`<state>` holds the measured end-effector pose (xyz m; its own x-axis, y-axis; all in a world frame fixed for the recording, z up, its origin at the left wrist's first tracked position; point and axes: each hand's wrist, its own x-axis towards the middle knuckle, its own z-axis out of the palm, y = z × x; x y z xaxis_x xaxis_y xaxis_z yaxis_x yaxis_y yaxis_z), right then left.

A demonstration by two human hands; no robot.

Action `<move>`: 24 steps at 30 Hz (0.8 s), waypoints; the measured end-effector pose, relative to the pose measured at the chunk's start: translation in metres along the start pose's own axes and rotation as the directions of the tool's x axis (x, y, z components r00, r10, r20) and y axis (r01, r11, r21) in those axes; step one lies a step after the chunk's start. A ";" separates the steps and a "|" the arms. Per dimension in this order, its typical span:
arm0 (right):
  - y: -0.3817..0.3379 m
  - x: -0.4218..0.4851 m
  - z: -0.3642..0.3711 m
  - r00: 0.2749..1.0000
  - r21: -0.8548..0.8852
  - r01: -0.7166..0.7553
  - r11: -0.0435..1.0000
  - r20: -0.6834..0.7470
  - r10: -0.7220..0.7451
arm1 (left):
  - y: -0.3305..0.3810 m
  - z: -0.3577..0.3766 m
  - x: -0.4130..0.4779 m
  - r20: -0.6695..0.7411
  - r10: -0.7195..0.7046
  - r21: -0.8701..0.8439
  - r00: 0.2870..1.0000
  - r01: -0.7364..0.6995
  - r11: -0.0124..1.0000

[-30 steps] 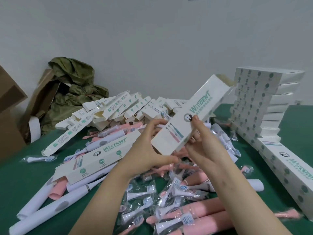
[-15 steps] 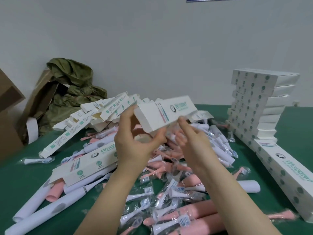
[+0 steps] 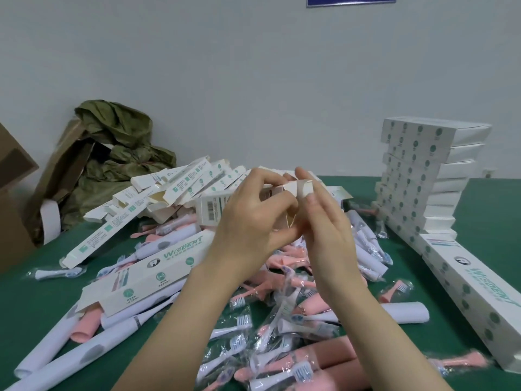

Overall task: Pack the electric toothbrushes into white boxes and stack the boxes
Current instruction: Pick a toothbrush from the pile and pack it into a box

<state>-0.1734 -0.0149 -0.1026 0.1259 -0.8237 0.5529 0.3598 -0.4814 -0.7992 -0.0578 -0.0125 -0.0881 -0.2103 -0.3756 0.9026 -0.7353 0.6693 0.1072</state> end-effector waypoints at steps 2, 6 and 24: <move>0.001 0.000 0.000 1.000 -0.015 0.004 1.000 -0.013 -0.004 | 0.002 0.002 -0.002 -0.011 -0.058 -0.101 0.998 0.057 0.993; 0.003 0.003 -0.006 0.996 0.017 -0.014 1.000 -0.088 0.015 | -0.008 -0.002 -0.005 0.100 -0.097 -0.076 0.990 0.105 0.992; 0.015 -0.006 -0.004 0.930 -0.559 0.302 0.773 -0.008 -0.368 | -0.003 0.004 -0.013 -0.065 -0.140 -0.137 0.988 0.130 0.982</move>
<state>-0.1727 -0.0187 -0.1192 -0.0228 -0.5907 0.8066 -0.2004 -0.7877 -0.5825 -0.0555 -0.0122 -0.1022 -0.0635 -0.4232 0.9038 -0.6614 0.6960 0.2794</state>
